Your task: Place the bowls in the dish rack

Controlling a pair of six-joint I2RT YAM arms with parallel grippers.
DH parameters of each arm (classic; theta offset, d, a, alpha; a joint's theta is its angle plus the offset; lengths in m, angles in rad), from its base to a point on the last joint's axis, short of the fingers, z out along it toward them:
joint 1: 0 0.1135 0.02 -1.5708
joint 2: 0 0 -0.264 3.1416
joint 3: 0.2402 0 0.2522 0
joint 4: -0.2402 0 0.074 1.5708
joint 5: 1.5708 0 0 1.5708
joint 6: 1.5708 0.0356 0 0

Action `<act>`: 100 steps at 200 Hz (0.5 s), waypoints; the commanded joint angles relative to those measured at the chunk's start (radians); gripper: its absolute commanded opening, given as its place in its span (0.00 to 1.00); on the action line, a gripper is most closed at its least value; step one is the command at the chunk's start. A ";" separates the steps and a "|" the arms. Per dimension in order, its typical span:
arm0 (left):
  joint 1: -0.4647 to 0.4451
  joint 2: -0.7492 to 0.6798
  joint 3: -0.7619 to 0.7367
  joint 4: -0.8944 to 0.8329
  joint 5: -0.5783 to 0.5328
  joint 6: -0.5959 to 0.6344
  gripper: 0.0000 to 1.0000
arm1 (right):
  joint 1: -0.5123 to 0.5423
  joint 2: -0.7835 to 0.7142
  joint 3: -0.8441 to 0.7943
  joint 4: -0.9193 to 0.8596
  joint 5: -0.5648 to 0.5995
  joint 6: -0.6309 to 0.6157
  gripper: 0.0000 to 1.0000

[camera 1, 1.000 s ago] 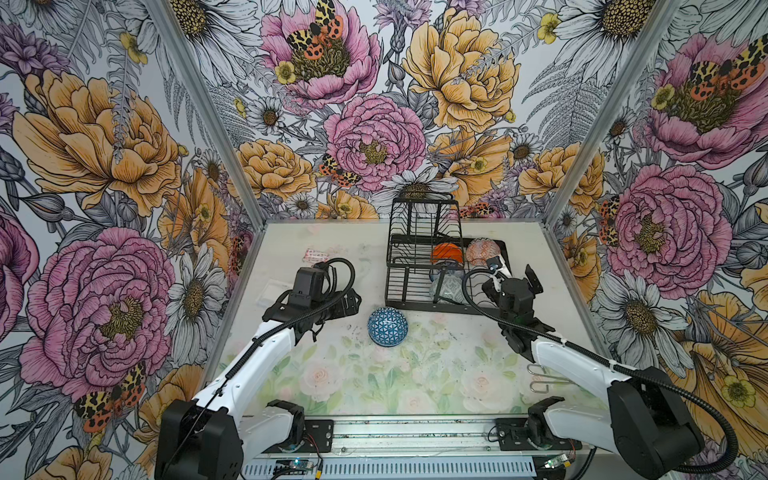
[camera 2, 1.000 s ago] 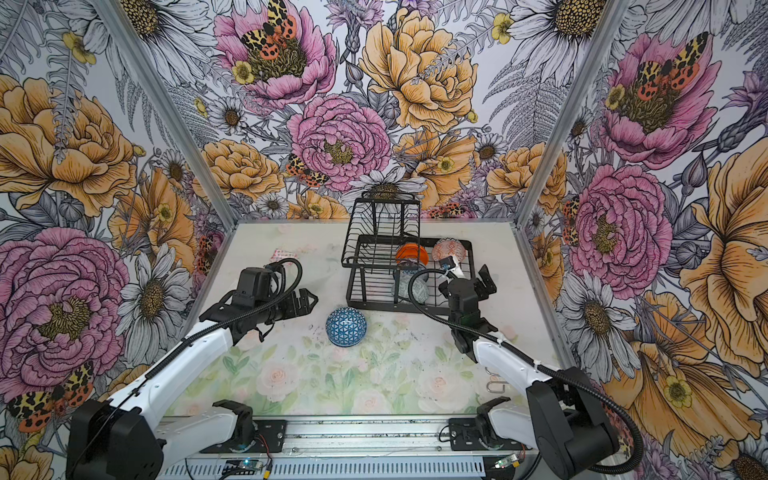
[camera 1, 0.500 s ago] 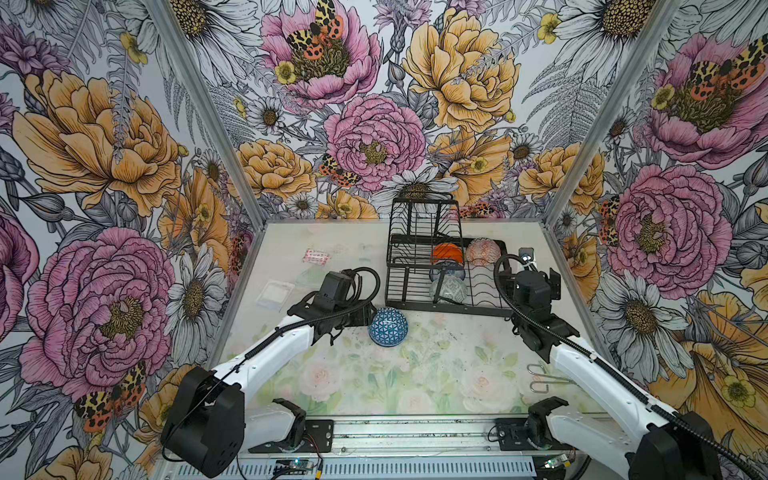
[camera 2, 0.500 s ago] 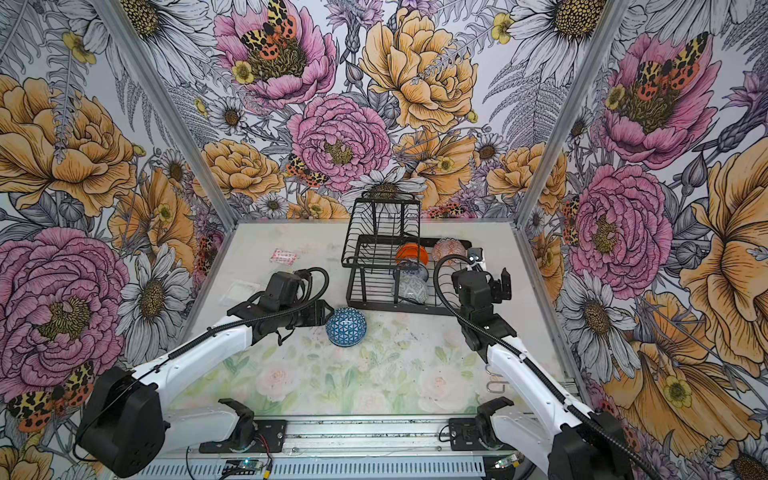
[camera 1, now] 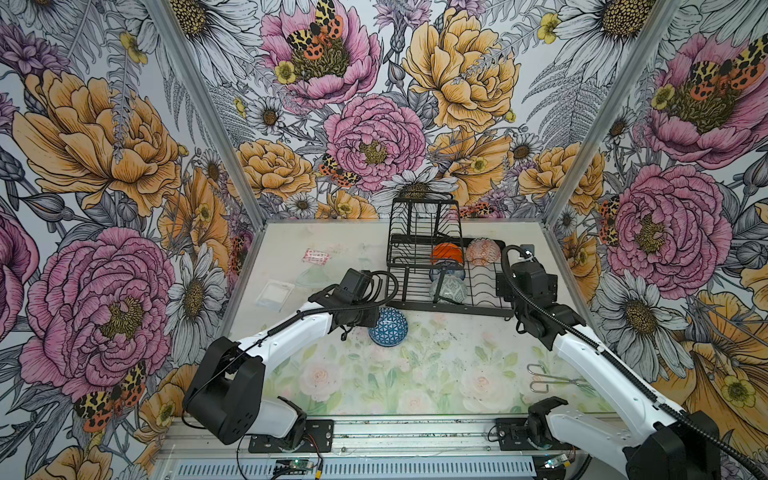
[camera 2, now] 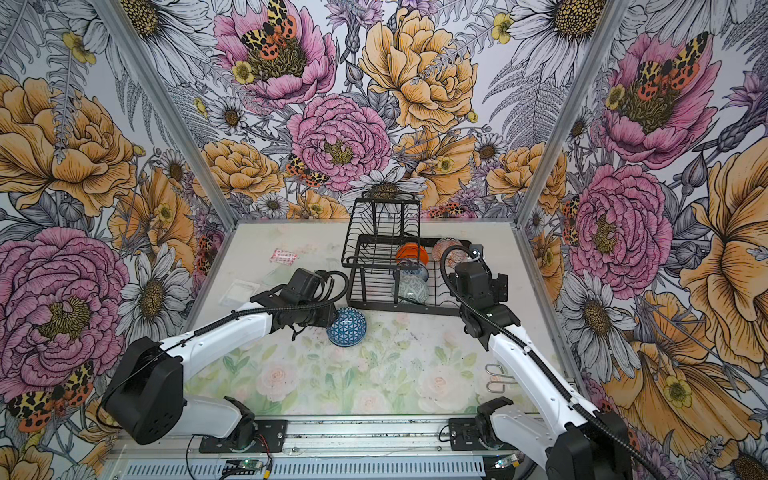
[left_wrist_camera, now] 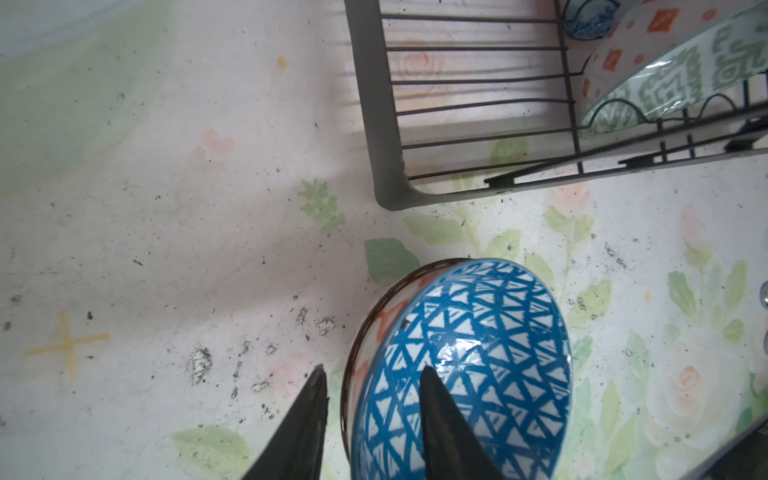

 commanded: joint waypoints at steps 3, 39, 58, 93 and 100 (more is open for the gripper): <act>-0.007 0.010 0.031 -0.028 -0.046 0.019 0.29 | 0.001 -0.021 0.032 -0.241 -0.088 0.149 1.00; -0.008 0.024 0.040 -0.036 -0.059 0.026 0.15 | 0.000 -0.066 0.018 -0.310 -0.137 0.203 1.00; -0.010 0.029 0.043 -0.038 -0.063 0.027 0.08 | -0.001 -0.068 0.014 -0.318 -0.138 0.200 0.99; -0.015 0.035 0.044 -0.038 -0.071 0.021 0.00 | 0.000 -0.055 0.014 -0.321 -0.144 0.192 1.00; -0.015 0.034 0.045 -0.039 -0.073 0.020 0.00 | 0.000 -0.053 0.014 -0.320 -0.146 0.191 0.99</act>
